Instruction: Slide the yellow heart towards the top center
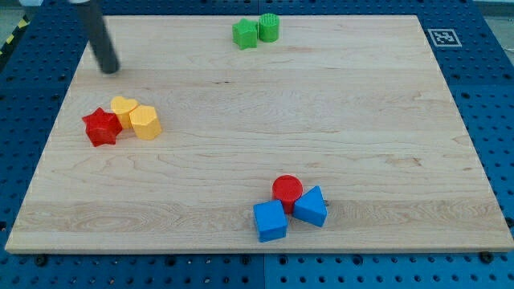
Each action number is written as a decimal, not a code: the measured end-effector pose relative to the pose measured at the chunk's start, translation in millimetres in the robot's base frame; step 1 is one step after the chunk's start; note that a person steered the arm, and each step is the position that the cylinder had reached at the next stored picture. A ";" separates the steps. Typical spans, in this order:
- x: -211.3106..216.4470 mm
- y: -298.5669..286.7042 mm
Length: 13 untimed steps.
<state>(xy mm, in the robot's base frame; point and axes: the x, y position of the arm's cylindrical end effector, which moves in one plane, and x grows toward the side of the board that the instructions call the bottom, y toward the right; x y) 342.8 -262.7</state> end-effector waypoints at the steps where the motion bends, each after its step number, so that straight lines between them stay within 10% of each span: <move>1: 61.7 -0.3; 4: 49.1 201.0; 10: 57.2 92.7; 13: 21.9 219.3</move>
<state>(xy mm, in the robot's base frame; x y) 364.7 -43.3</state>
